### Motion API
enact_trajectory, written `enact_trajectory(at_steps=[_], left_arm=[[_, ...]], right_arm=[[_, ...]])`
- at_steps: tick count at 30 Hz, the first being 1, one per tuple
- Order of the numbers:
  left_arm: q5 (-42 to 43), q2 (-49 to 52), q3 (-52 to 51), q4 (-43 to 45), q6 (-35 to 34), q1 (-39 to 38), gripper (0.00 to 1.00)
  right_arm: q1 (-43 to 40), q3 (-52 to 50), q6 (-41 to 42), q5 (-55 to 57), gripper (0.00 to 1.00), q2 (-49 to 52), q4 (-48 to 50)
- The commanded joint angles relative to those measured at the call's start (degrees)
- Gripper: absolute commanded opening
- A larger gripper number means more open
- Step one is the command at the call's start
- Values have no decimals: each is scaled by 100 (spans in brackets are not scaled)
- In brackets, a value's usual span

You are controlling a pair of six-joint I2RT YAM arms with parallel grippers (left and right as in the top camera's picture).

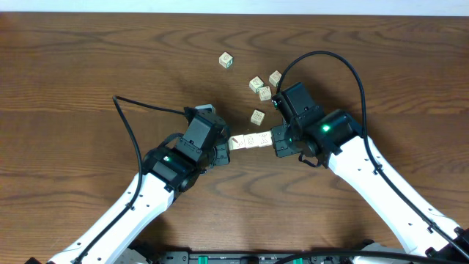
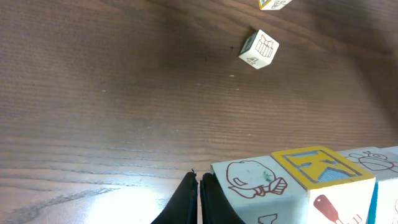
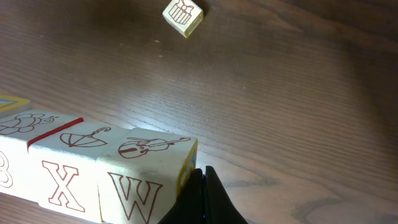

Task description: Lift 5 blocks

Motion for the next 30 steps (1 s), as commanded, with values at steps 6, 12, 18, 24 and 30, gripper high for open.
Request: enact_trajectory(at_steps=[6, 12, 18, 24, 30], left_arm=[[1867, -162, 723, 479, 98, -396, 7], [1867, -170, 728, 431, 98, -396, 7], [1864, -278, 730, 420, 98, -396, 7], [1867, -315, 732, 417, 98, -396, 7], [1869, -326, 734, 417, 98, -396, 7]], right_arm=[[507, 313, -28, -2796, 1, -13, 339], [507, 313, -28, -2791, 1, -13, 341], [507, 313, -26, -2771, 1, -13, 339], [507, 313, -26, -2774, 1, -13, 339], [507, 313, -28, -2771, 1, -13, 339]])
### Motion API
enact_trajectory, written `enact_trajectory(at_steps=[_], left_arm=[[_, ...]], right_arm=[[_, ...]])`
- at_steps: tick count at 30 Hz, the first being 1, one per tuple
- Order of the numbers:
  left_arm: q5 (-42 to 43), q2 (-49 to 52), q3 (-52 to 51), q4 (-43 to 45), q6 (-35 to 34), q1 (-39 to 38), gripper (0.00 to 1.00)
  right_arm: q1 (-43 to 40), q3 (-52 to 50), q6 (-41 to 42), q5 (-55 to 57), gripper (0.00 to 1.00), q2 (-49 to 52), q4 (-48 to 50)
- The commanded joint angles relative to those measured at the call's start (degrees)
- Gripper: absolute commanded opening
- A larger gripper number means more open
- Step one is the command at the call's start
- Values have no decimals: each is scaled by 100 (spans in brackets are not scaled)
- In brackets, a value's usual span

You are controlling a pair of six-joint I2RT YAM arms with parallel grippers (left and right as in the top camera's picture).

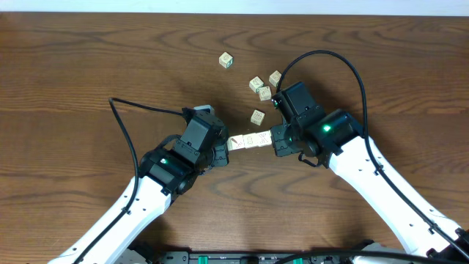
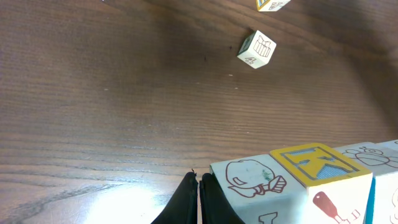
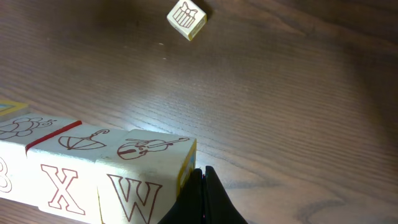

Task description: Lift 5 blocks

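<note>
A short row of lettered wooden blocks is clamped end to end between my two grippers. My left gripper is shut, with its closed fingertips pressed against the row's left end block. My right gripper is also shut, and its fingertips push on the W block at the right end. An X block and a yellow K block lie within the row. Whether the row is off the table cannot be told.
Several loose blocks lie beyond the row on the brown wooden table: one just behind it, a cluster farther back, and a lone one at the far left. Black cables arc over each arm.
Both arms and the clamped row have shifted very slightly toward the far side of the table. Both grippers stay shut against the row's ends. The loose blocks have not moved.
</note>
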Motion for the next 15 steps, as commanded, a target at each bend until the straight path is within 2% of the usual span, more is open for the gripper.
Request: enact_trajectory(at_steps=[1, 15], left_arm=[[1867, -181, 730, 516, 101, -396, 7], [1867, -208, 730, 516, 101, -396, 7]], right_arm=[[507, 280, -26, -2732, 1, 4, 334], [621, 280, -26, -2557, 1, 7, 321]])
